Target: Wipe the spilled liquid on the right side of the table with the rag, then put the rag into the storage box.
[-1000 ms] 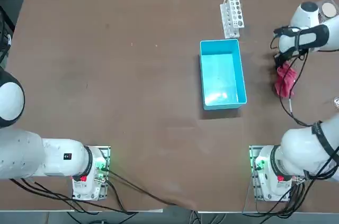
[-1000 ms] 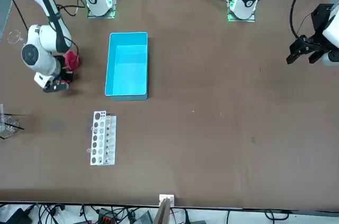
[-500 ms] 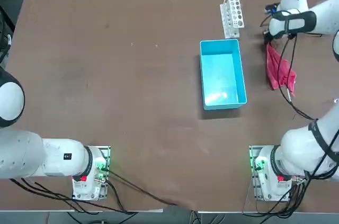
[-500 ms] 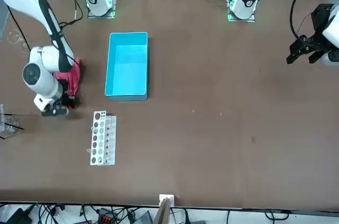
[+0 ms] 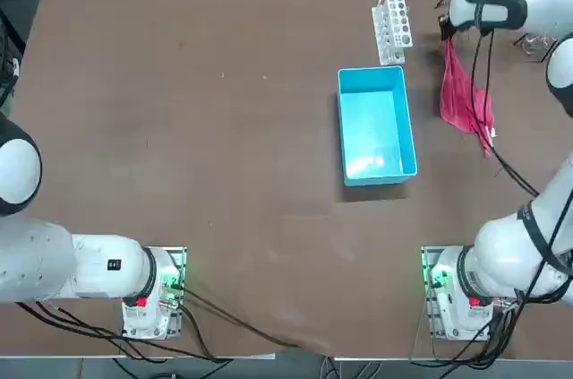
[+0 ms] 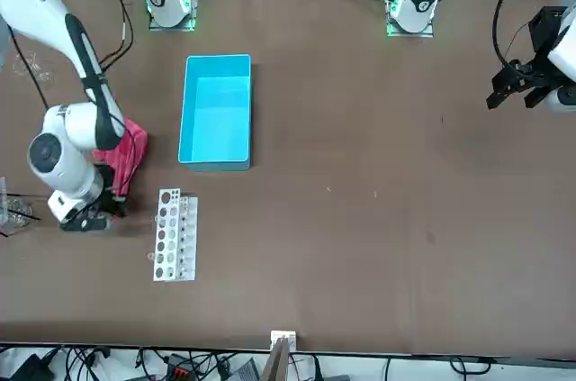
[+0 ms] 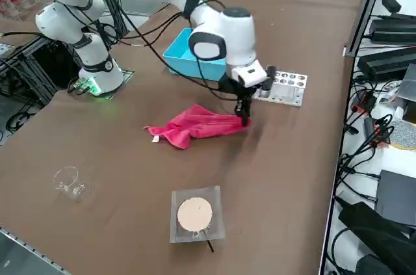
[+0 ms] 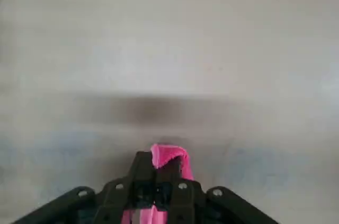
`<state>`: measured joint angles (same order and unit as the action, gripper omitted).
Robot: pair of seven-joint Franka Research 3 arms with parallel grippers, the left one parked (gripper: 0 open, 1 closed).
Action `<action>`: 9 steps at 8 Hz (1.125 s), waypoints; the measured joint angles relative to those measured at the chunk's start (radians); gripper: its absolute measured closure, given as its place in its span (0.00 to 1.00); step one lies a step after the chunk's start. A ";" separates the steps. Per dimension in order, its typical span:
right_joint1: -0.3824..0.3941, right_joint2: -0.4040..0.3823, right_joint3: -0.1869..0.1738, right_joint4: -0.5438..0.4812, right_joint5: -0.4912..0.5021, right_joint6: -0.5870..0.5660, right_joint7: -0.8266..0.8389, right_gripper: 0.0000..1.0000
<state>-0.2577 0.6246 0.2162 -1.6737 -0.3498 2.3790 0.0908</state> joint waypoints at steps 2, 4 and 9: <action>0.012 0.019 0.011 0.174 0.013 -0.183 0.000 0.97; 0.019 0.017 0.025 0.334 0.115 -0.382 0.000 0.97; 0.024 -0.036 0.030 0.593 0.142 -0.845 -0.032 0.97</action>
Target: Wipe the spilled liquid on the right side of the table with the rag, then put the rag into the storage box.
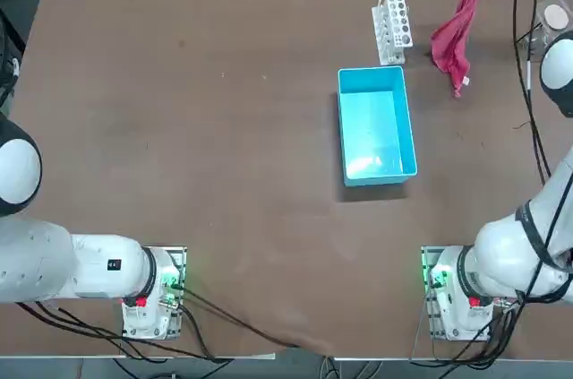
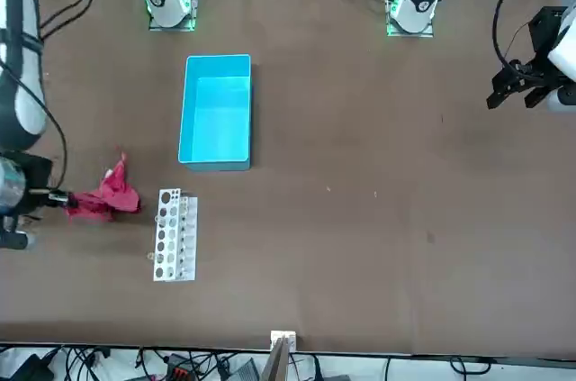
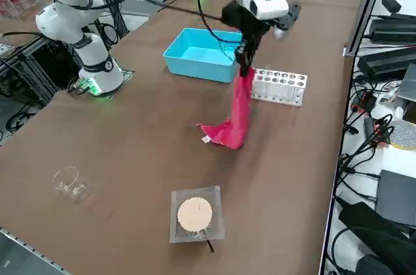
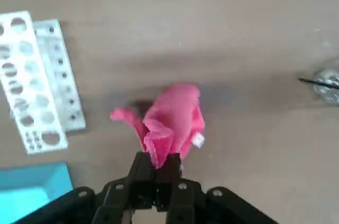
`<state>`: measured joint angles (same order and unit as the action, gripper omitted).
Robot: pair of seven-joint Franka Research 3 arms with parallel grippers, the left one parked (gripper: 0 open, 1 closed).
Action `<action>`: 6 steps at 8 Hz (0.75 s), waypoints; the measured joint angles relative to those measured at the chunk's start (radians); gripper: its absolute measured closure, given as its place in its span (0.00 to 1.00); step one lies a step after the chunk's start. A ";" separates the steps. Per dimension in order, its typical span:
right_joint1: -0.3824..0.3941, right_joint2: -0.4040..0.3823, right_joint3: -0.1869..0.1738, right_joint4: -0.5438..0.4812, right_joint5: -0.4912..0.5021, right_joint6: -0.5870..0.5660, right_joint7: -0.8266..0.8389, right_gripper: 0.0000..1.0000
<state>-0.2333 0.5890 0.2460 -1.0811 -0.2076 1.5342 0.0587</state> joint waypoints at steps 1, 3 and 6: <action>-0.002 -0.048 -0.003 0.011 -0.024 -0.075 -0.036 0.97; -0.033 -0.146 -0.011 0.014 -0.071 -0.198 -0.152 0.97; -0.063 -0.229 -0.008 0.014 -0.066 -0.324 -0.216 0.97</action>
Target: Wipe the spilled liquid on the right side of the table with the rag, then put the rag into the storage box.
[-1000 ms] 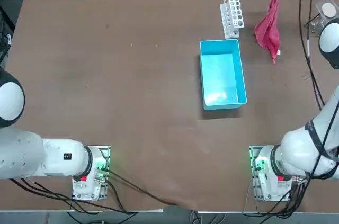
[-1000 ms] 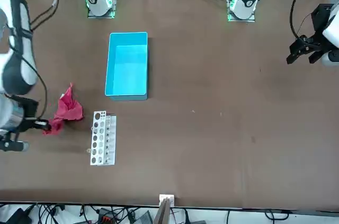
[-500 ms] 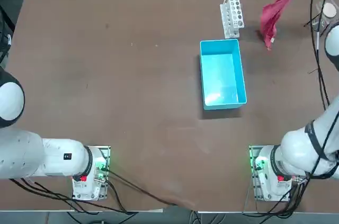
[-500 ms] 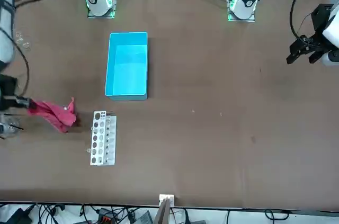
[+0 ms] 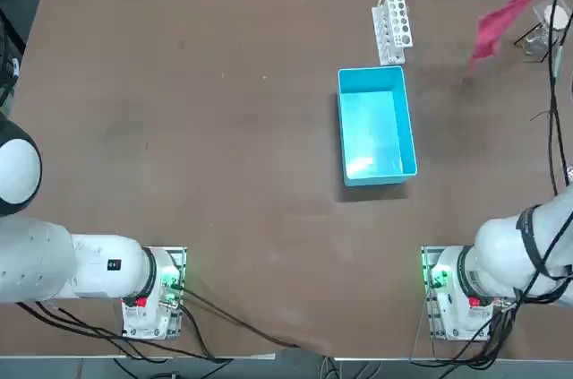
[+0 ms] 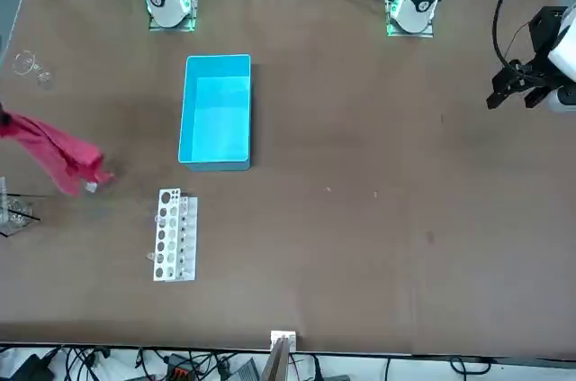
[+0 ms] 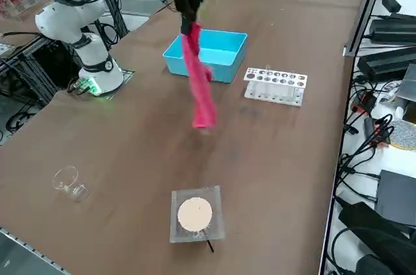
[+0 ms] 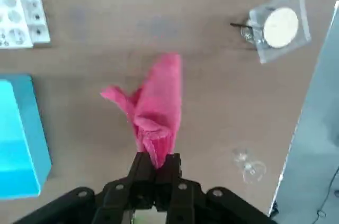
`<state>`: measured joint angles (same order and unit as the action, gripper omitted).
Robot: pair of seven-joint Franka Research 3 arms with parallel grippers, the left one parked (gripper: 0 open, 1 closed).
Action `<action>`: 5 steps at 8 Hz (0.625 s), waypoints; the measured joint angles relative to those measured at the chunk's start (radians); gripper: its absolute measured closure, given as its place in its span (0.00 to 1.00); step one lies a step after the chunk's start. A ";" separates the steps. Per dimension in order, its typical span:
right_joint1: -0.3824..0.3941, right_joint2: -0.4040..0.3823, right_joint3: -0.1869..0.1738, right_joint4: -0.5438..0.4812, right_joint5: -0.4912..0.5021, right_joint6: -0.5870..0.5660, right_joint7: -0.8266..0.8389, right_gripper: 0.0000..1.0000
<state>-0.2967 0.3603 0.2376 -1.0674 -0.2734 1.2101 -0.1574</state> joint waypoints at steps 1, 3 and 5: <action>0.008 -0.023 0.007 0.000 0.039 -0.042 0.000 0.97; 0.029 -0.063 0.011 -0.002 0.214 -0.067 0.031 0.97; 0.104 -0.073 0.016 -0.008 0.290 -0.069 0.126 0.97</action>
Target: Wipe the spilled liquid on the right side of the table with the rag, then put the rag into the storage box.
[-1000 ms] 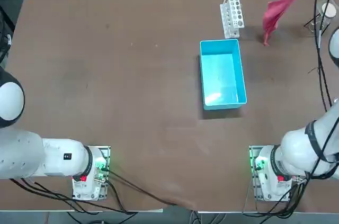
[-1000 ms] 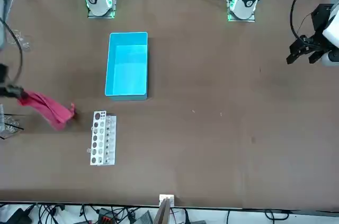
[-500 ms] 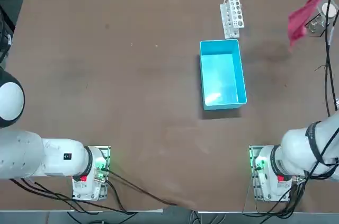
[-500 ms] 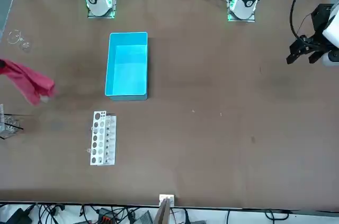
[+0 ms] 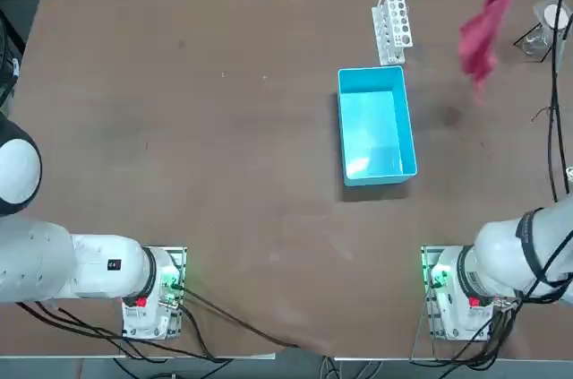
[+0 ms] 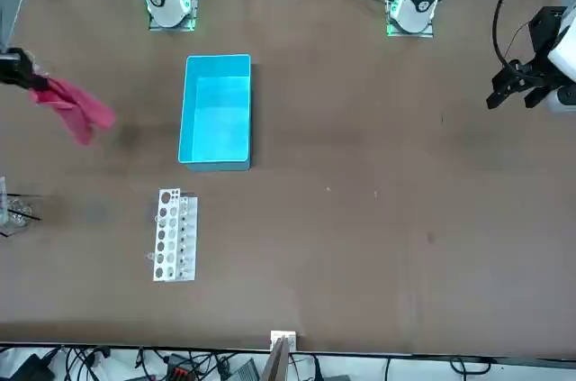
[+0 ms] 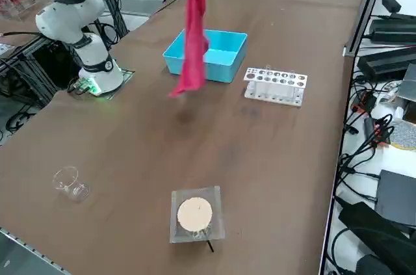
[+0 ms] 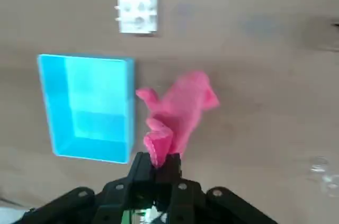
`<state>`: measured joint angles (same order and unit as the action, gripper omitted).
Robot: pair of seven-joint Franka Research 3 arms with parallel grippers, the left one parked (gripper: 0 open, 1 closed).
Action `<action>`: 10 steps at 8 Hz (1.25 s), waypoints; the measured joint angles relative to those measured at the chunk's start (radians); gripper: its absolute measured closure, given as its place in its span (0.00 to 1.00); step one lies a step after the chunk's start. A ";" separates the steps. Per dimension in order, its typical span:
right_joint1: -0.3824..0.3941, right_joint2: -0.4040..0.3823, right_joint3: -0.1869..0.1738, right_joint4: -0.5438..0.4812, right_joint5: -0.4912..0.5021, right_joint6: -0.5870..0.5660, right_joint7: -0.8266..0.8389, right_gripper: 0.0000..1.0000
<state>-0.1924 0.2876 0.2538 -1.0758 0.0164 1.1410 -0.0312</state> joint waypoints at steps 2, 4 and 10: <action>0.138 0.002 0.005 -0.023 0.014 -0.001 0.163 0.97; 0.255 0.001 0.007 -0.030 0.015 -0.001 0.316 0.97; 0.357 -0.101 0.007 -0.278 0.015 0.126 0.419 0.97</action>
<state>0.1642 0.1863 0.2609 -1.3535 0.0315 1.2674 0.3874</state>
